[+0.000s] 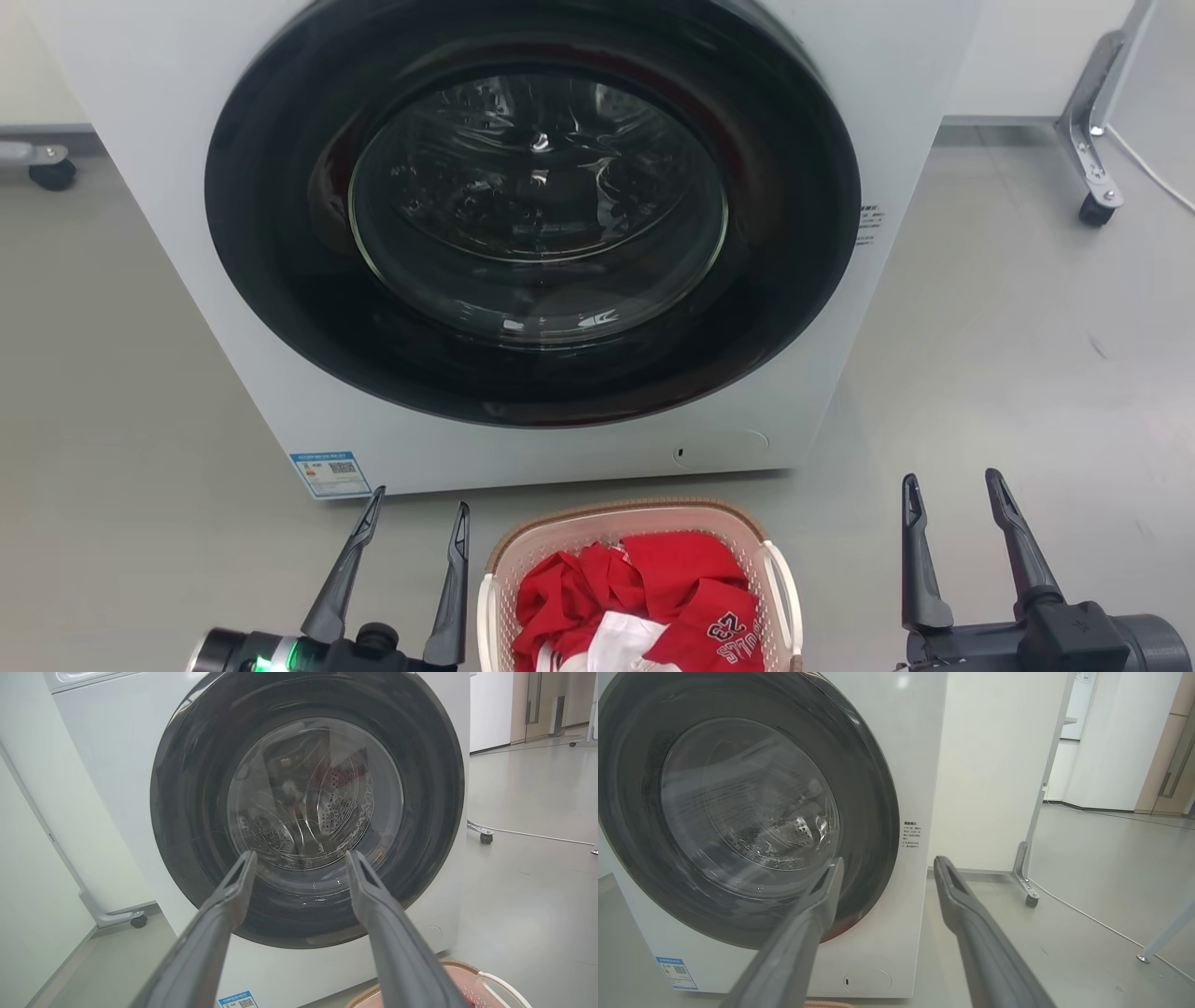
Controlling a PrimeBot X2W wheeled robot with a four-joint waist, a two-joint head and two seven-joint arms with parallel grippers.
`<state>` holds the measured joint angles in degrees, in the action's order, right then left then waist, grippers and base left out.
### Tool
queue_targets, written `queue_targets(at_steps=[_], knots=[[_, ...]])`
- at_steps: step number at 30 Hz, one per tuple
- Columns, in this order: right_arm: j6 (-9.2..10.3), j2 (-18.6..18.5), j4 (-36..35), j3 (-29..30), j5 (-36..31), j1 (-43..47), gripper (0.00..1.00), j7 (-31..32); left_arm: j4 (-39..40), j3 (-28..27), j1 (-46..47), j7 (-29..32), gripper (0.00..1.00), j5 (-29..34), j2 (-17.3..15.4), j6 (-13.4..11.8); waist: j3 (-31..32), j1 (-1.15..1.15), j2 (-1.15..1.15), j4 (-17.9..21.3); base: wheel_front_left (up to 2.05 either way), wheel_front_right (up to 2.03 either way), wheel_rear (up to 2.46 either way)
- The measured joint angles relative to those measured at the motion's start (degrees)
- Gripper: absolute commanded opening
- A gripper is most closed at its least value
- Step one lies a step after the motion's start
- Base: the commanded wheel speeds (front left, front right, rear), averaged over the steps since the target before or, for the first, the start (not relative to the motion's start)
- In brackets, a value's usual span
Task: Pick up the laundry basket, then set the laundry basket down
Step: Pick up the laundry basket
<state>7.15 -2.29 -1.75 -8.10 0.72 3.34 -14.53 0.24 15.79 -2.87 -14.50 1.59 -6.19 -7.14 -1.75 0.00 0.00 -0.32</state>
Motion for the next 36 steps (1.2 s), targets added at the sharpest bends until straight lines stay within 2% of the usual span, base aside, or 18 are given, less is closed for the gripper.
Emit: queue_targets(at_steps=[8, 12, 15, 19, 29, 36], knots=[[0.00, 0.0, -0.4, 1.3, 0.5, -0.2, 1.00, 0.0, 0.2, 0.0, 0.6, 0.0, 1.00, -0.9, 0.7, 0.0, -3.3, 0.00, 0.00, -0.2, 0.00, 0.00, 0.00], [0.00, 0.0, 0.1, 2.7, 3.7, -1.3, 1.00, 0.0, -0.3, -0.3, 3.2, 0.0, 1.00, -1.6, 0.9, 0.1, -5.8, 0.00, 0.00, -0.5, 0.00, 0.00, 0.00], [0.16, 0.0, 1.4, 3.4, 3.7, -4.1, 1.00, 0.0, -1.9, -0.5, 5.6, 0.0, 1.00, -2.2, 1.2, 0.1, -8.0, 0.00, 0.00, -0.7, 0.00, 0.00, 0.00], [0.13, -0.1, 4.0, 3.5, 3.6, -8.0, 1.00, 0.0, -4.6, -0.6, 8.5, 0.0, 1.00, -4.0, 1.5, 0.7, -11.1, 0.00, 0.00, -1.1, 0.00, 0.00, 0.00], [-1.57, -0.3, 14.0, 3.4, 5.6, -17.7, 1.00, 0.0, -15.2, -0.2, 16.7, 0.0, 1.00, -5.5, 2.7, 2.5, -19.3, 0.01, -0.01, -1.6, 0.00, 0.00, 0.00], [-1.79, -0.4, 21.7, 3.0, 6.4, -24.1, 1.00, 0.4, -22.4, -1.6, 22.4, 0.1, 1.00, -9.4, 3.3, 2.6, -25.3, 0.02, -0.01, -1.9, 0.00, 0.00, 0.00]])
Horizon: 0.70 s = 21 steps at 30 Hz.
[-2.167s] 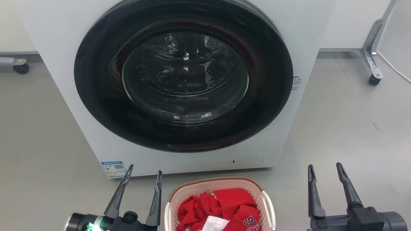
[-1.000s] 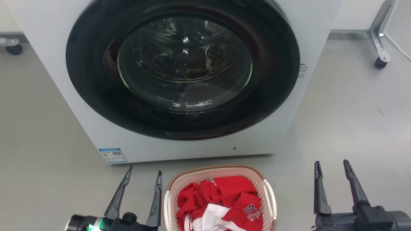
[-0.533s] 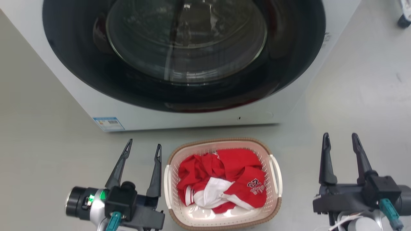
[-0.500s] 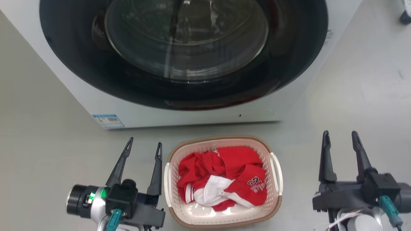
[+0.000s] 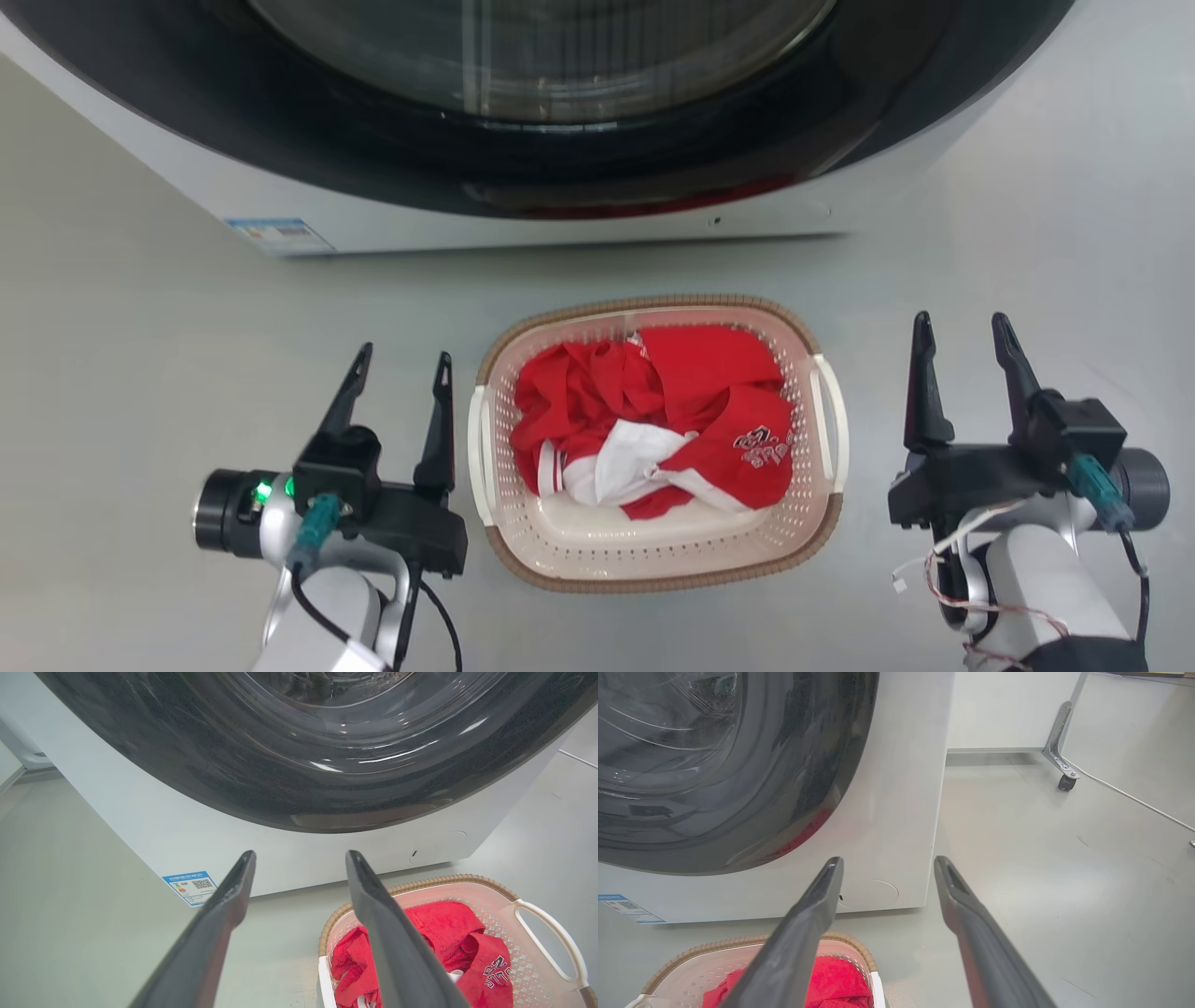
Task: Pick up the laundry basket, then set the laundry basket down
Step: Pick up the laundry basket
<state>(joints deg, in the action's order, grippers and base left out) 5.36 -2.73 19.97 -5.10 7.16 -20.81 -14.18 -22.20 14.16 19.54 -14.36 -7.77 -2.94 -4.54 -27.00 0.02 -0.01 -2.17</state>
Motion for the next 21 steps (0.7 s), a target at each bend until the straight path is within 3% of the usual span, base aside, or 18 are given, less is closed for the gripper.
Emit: queue_targets(at_steps=[21], knots=[[-0.07, -0.4, 15.8, -4.3, 2.9, -15.1, 1.00, 0.4, -15.4, 1.4, 12.2, 0.6, 1.00, -4.9, 0.8, 0.5, -17.0, -0.01, 0.00, 1.2, 0.00, 0.00, 0.00]])
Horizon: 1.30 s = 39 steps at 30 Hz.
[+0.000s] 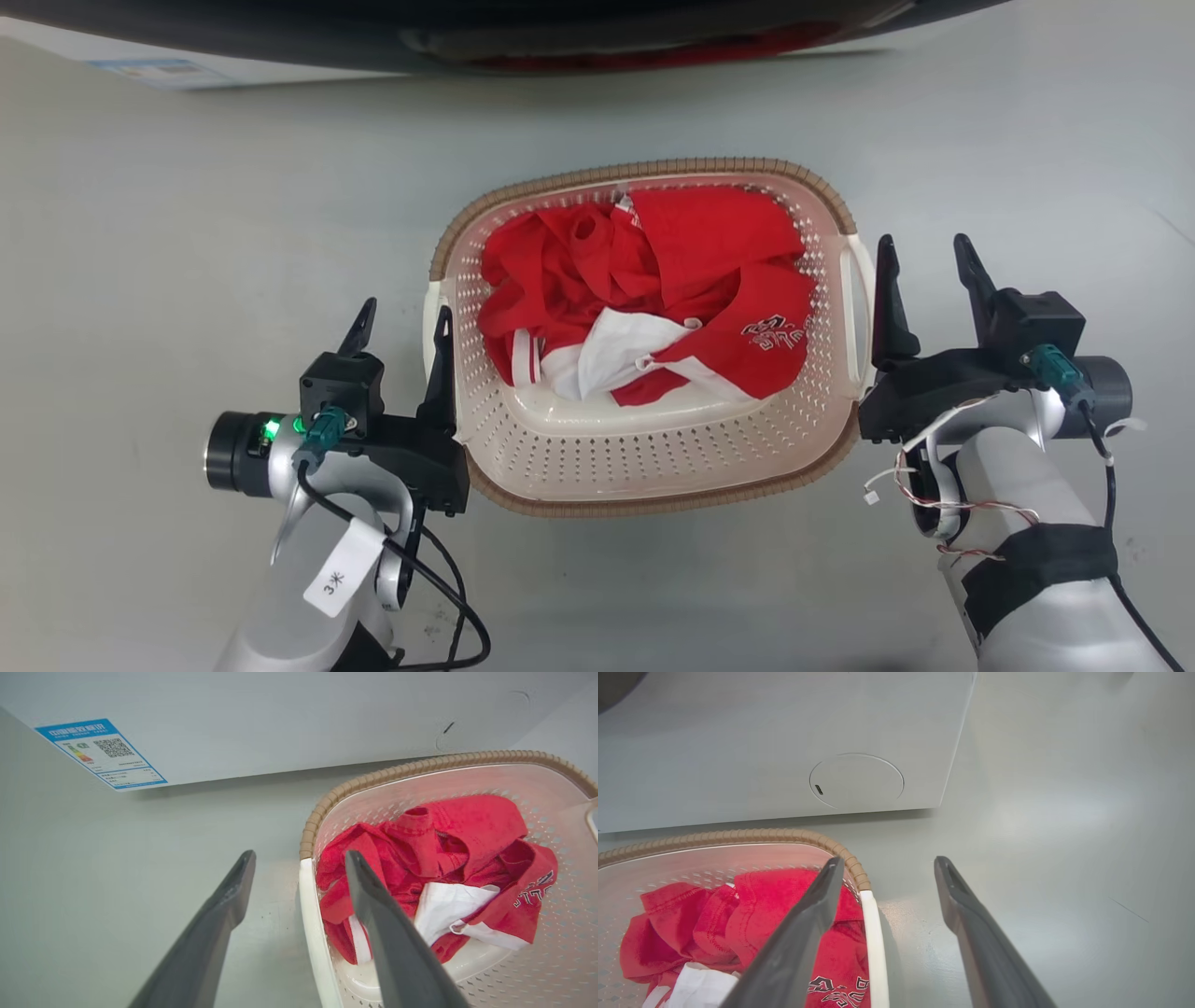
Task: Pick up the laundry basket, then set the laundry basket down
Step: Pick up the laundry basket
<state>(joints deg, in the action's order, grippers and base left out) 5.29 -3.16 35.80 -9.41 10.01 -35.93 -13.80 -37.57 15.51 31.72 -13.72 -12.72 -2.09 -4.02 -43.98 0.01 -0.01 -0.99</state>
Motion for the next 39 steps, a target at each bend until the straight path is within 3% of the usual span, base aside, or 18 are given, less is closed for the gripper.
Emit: queue_targets(at_steps=[16, 39], knots=[[-0.77, -0.1, 8.0, -7.7, 3.2, -5.1, 1.00, -0.5, -7.3, 5.8, 3.5, 0.0, 1.00, -7.9, 0.0, -0.1, -4.5, -0.01, 0.00, 1.0, 0.00, 0.00, 0.00], [-0.77, -0.2, 20.2, -11.3, 7.4, -12.1, 1.00, -0.4, -14.0, 11.6, 8.2, 0.8, 1.00, -18.9, 0.2, -1.6, -7.5, -0.01, 0.01, 0.6, 0.00, 0.00, 0.00]])
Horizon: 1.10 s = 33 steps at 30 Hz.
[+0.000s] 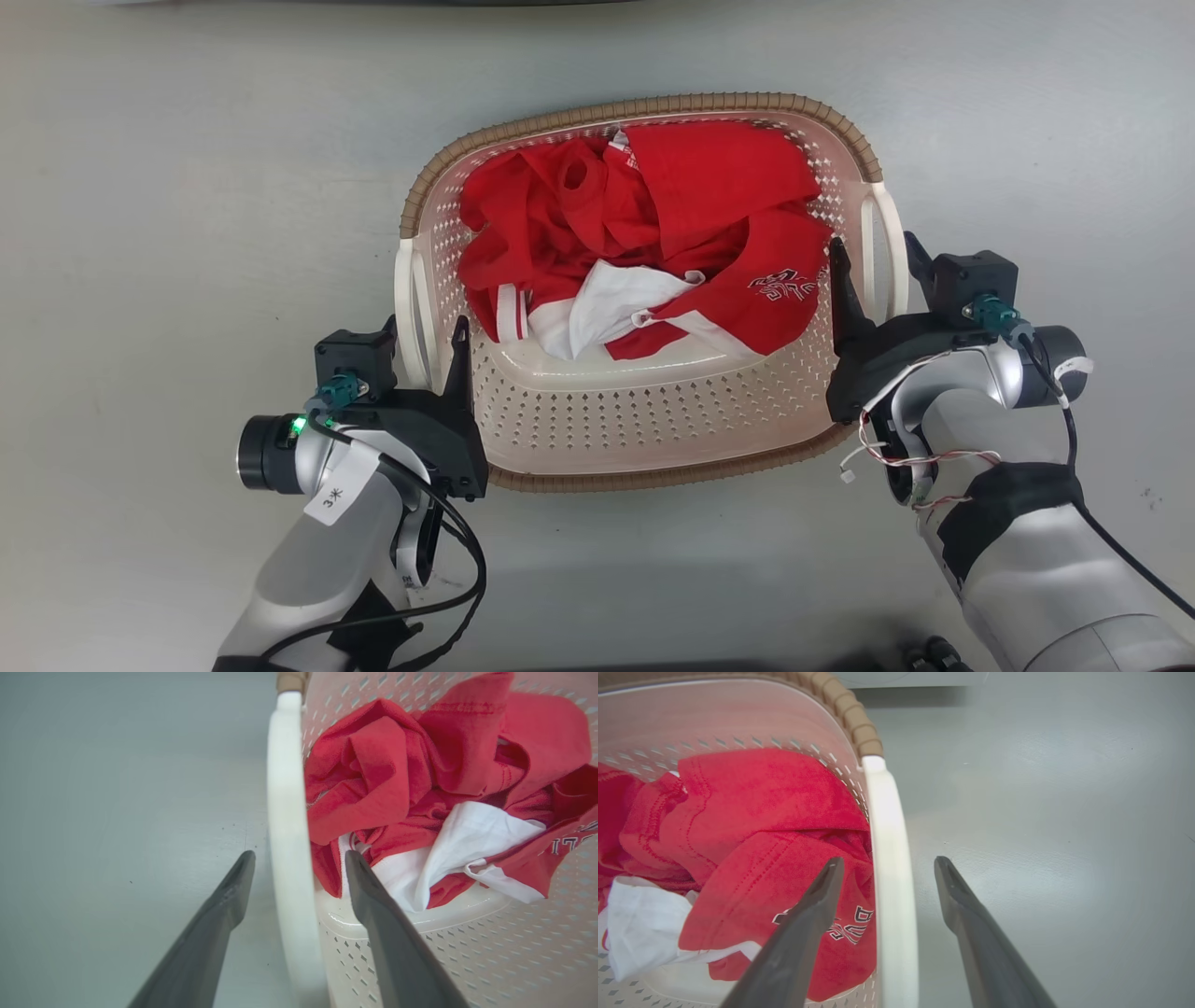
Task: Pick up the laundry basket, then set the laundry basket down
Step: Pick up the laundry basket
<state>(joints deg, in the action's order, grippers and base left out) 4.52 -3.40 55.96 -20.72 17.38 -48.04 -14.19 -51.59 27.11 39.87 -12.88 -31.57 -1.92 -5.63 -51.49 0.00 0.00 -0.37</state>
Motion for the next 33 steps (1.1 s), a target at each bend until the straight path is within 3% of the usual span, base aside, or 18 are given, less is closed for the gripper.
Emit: queue_targets(at_steps=[25, 27, 28, 29, 30, 31, 32, 33], knots=[[0.60, -0.1, 4.1, -7.0, 5.0, -3.1, 1.00, 1.0, -2.7, 8.2, 3.6, 0.8, 1.00, -8.0, 0.0, -1.0, -0.7, -0.01, 0.00, -0.9, 0.00, 0.00, 0.00], [0.91, -0.1, 4.2, -7.4, 5.4, -3.1, 0.92, 1.0, -3.0, 8.9, 3.6, 0.8, 1.00, -8.2, 0.0, -1.0, -0.7, -0.01, 0.00, -0.9, 0.00, 0.00, 0.00], [1.02, -0.1, 4.2, -7.6, 5.5, -3.1, 0.83, 1.0, -3.1, 9.1, 3.7, 0.8, 1.00, -8.2, 0.0, -1.0, -0.7, -0.01, 0.00, -0.9, 0.00, 0.00, 0.00], [1.03, -0.2, 4.3, -7.8, 5.7, -3.2, 0.75, 1.1, -3.3, 9.4, 3.7, 0.8, 0.91, -8.3, 0.0, -1.0, -0.8, -0.01, 0.00, -0.9, 0.00, 0.00, 0.00], [1.07, -0.3, 4.4, -8.0, 5.9, -3.2, 0.61, 1.1, -3.5, 10.1, 3.9, 0.9, 0.72, -8.3, 0.0, -1.0, -0.8, -0.01, 0.00, -0.9, 0.00, 0.00, 0.00], [1.10, -0.4, 4.4, -8.1, 6.0, -3.2, 0.53, 1.1, -3.6, 10.5, 4.1, 1.2, 0.50, -8.3, 0.0, -1.0, -0.8, -0.01, 0.00, -0.8, 0.00, 0.00, 0.00], [1.23, -0.4, 4.5, -8.2, 6.5, -3.2, 0.45, 1.1, -3.7, 10.7, 4.4, 1.2, 0.36, -8.4, 0.0, -1.4, -0.8, -0.01, 0.00, -0.8, 0.00, 0.00, 0.00], [1.35, -0.6, 4.7, -8.4, 7.0, -3.3, 0.38, 1.1, -3.8, 11.0, 4.5, 1.2, 0.13, -8.7, -0.4, -1.5, -0.8, -0.01, 0.00, -0.8, 0.00, 0.00, 0.00]])
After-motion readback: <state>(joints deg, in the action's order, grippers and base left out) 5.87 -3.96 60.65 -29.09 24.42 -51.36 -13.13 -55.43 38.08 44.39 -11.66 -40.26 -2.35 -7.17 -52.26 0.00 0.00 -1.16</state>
